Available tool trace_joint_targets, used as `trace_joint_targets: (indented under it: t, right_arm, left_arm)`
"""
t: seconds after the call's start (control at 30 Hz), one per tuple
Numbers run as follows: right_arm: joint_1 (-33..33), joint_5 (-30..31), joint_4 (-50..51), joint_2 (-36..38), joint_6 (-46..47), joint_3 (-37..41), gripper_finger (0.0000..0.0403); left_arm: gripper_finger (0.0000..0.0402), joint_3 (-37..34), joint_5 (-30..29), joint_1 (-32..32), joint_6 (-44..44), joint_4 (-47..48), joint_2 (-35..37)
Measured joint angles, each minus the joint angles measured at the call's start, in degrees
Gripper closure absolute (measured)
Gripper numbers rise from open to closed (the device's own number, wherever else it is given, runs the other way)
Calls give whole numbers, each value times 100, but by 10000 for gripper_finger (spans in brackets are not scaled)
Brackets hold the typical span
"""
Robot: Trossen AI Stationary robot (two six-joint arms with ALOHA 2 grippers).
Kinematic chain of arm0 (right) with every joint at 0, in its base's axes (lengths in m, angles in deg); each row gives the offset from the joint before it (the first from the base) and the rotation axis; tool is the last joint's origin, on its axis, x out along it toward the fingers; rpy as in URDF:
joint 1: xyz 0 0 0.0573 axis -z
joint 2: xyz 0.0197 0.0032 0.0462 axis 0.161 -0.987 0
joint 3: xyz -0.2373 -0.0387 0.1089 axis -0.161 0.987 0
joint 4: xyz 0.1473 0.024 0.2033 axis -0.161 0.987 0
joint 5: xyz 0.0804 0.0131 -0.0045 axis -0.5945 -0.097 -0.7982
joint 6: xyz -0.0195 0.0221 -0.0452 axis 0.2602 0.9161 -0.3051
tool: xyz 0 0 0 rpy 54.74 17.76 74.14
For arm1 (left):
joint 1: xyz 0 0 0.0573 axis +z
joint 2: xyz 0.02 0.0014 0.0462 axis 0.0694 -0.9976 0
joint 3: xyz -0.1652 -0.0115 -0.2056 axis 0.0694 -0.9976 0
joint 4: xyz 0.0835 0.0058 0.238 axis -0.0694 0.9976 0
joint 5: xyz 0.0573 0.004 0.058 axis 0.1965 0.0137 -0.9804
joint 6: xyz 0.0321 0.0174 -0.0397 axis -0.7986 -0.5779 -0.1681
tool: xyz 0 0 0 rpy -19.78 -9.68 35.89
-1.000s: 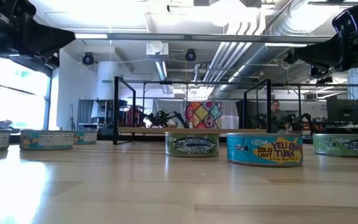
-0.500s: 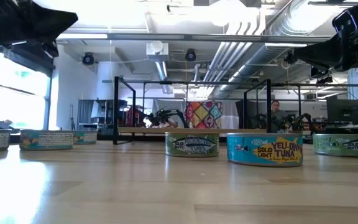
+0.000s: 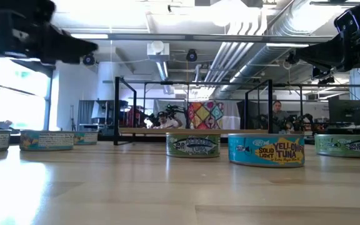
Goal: Stack canned seafood by type on shelf
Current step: Put the green tuna can on the shelf
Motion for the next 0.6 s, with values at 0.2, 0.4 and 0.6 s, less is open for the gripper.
trace_joint_targets:
  t: [0.2, 0.4, 0.6]
  right_arm:
    - [0, 1, 0, 0, 0, 1, 403]
    - [0, 1, 0, 0, 0, 1, 403]
    - [-1, 1, 0, 0, 0, 2, 403]
  left_arm:
    - [305, 935, -137, -471, -29, -40, -1699]
    - [241, 1872, -285, -927, -207, -30, -3186]
    - [219, 2961, -474, -991, -218, -35, -4644]
